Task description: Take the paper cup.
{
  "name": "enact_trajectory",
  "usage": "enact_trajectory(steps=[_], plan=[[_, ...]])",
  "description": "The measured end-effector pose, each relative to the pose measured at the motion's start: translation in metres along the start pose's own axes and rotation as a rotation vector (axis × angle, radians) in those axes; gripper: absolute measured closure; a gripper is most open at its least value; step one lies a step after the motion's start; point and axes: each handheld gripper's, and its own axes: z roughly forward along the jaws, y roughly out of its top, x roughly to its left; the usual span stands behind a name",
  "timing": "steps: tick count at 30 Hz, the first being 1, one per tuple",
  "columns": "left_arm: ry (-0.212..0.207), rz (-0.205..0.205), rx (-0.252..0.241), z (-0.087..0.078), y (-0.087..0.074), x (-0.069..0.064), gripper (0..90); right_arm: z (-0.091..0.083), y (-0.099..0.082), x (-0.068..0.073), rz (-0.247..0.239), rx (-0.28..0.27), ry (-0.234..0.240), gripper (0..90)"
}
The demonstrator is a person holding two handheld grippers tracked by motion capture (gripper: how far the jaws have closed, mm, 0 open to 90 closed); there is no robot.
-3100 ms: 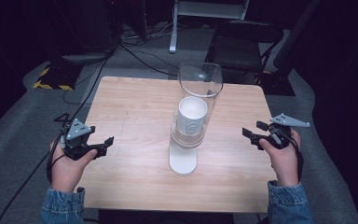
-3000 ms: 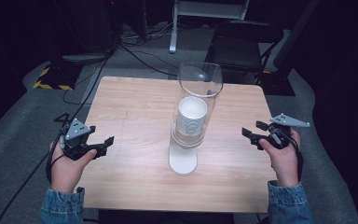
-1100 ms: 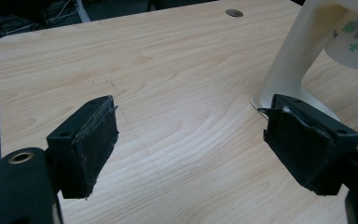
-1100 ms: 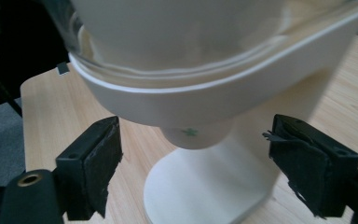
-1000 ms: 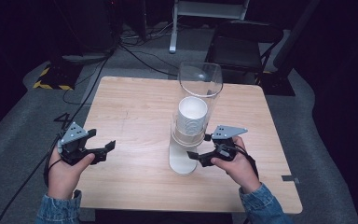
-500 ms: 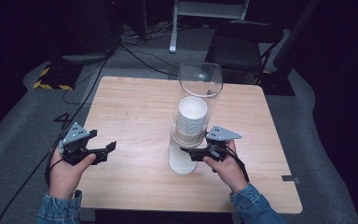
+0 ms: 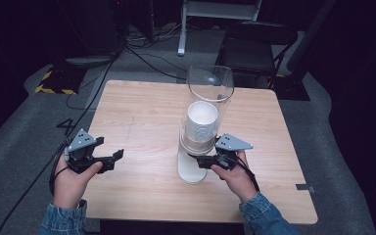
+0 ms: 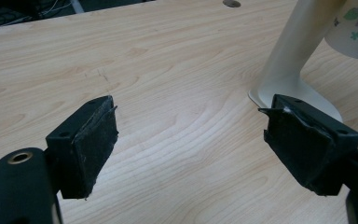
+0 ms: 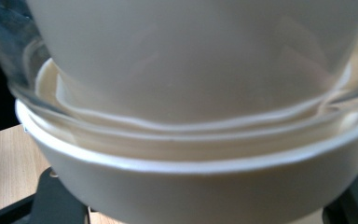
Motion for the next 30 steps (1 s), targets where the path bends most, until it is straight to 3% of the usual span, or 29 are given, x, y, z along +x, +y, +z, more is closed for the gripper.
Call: enact_trajectory(steps=[9, 12, 30], plan=[[-0.002, -0.004, 0.003, 0.0009, -0.0005, -0.0002, 17.1, -0.0005, -0.0005, 0.0, -0.013, 0.02, -0.002, 31.3], [-0.004, -0.001, 0.004, 0.0015, -0.0009, 0.0001, 17.2, 0.0016, -0.0041, -0.0003, -0.02, 0.059, -0.003, 31.6], [-0.004, -0.007, 0.012, 0.0031, -0.0029, 0.0019, 17.3, 0.0007, -0.0089, 0.0017, -0.026, 0.08, -0.008, 33.4]])
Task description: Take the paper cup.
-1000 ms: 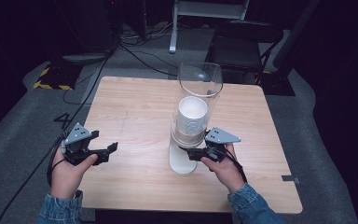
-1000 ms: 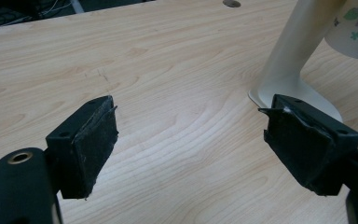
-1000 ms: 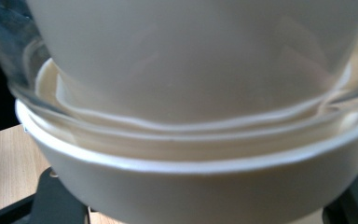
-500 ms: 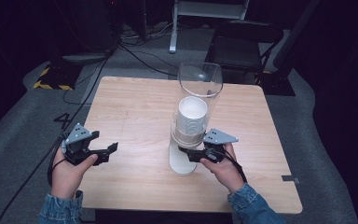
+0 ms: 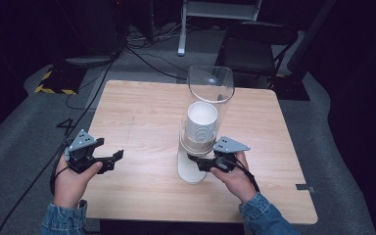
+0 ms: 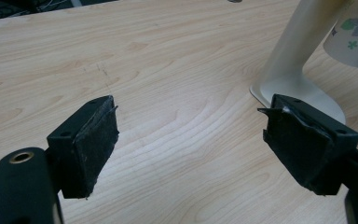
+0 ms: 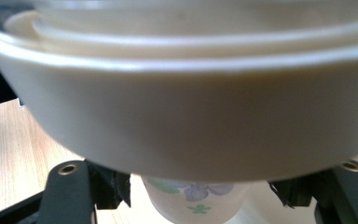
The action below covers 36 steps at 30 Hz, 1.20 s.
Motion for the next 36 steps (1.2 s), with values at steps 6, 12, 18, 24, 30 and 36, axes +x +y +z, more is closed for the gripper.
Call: enact_trajectory(steps=[6, 12, 18, 24, 30, 36], plan=[[-0.002, -0.001, 0.006, 0.0007, -0.0007, 0.0003, 17.3, -0.0008, -0.0002, 0.0008, 0.007, 0.005, 0.0, 33.7], [0.001, -0.004, 0.001, 0.0004, -0.0003, -0.0006, 17.2, -0.0026, -0.001, 0.0017, 0.022, 0.021, 0.004, 33.9], [0.0, -0.002, 0.003, 0.001, -0.0008, 0.0001, 17.3, -0.0018, -0.0015, 0.0014, 0.019, 0.013, 0.005, 33.9], [0.0, -0.003, 0.003, 0.0011, -0.0005, -0.0005, 17.2, 0.0004, -0.0038, 0.0002, -0.007, -0.003, -0.004, 33.9], [-0.001, 0.0, 0.005, 0.0014, -0.0006, -0.0004, 17.2, 0.0021, -0.0047, -0.0009, -0.045, -0.004, -0.022, 33.7], [0.0, -0.002, 0.004, 0.0008, -0.0006, 0.0, 17.3, 0.0025, -0.0056, -0.0005, -0.042, -0.007, -0.018, 33.2]])
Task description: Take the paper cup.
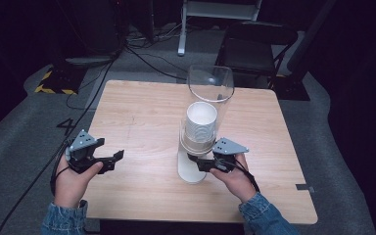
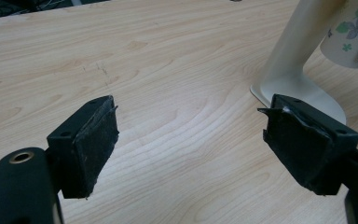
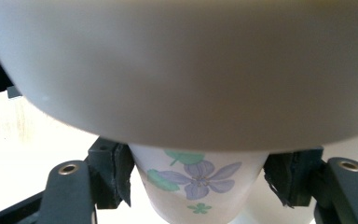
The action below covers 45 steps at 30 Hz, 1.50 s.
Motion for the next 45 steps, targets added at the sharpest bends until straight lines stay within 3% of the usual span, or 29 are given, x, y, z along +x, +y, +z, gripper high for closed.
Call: enact_trajectory(steps=[9, 14, 19, 35, 45], plan=[[0.0, -0.001, -0.001, 0.0, 0.0, 0.0, 17.2, -0.001, -0.001, 0.002, 0.022, 0.003, 0.003, 33.0], [0.002, -0.002, -0.002, -0.001, 0.0, 0.0, 17.2, 0.004, -0.009, 0.001, 0.023, 0.075, 0.008, 33.9], [0.002, -0.007, -0.001, -0.001, 0.0, 0.002, 17.2, 0.006, -0.017, 0.001, 0.025, 0.107, 0.007, 33.5], [-0.01, -0.001, 0.012, 0.005, 0.001, 0.002, 17.0, 0.006, -0.029, 0.001, 0.012, 0.188, 0.014, 32.9], [-0.02, 0.0, 0.012, 0.009, 0.003, 0.001, 17.0, 0.002, -0.033, 0.0, -0.014, 0.227, -0.013, 33.0]])
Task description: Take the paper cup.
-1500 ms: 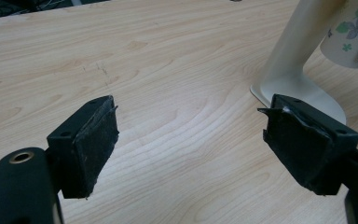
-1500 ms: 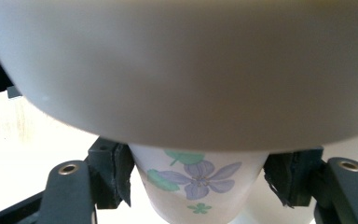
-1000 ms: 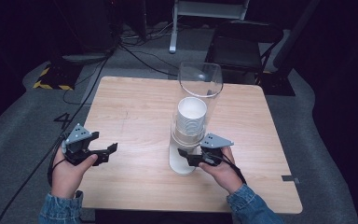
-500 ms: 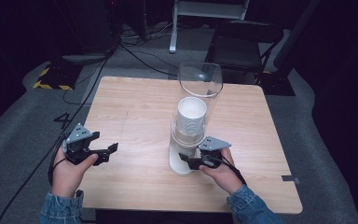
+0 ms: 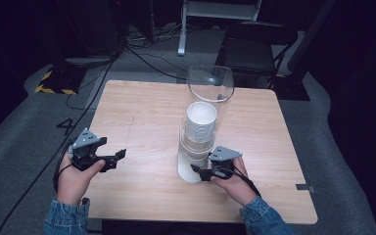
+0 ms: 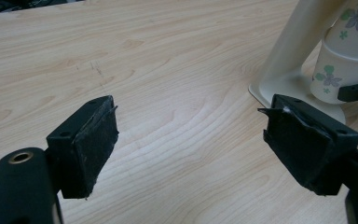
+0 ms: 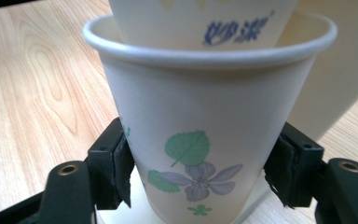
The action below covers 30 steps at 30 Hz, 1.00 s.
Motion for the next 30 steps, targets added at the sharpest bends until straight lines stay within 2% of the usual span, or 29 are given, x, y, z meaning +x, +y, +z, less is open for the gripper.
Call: enact_trajectory(steps=[13, 22, 30], plan=[[-0.026, 0.018, 0.005, 0.014, 0.008, -0.002, 17.0, -0.011, -0.009, -0.002, -0.019, 0.051, -0.036, 33.1], [-0.042, 0.027, 0.015, 0.024, 0.013, -0.003, 16.9, -0.023, -0.019, -0.01, -0.004, 0.089, -0.093, 33.1], [-0.047, 0.037, 0.027, 0.036, 0.017, -0.005, 17.0, -0.042, -0.022, -0.025, 0.031, 0.063, -0.159, 33.2]])
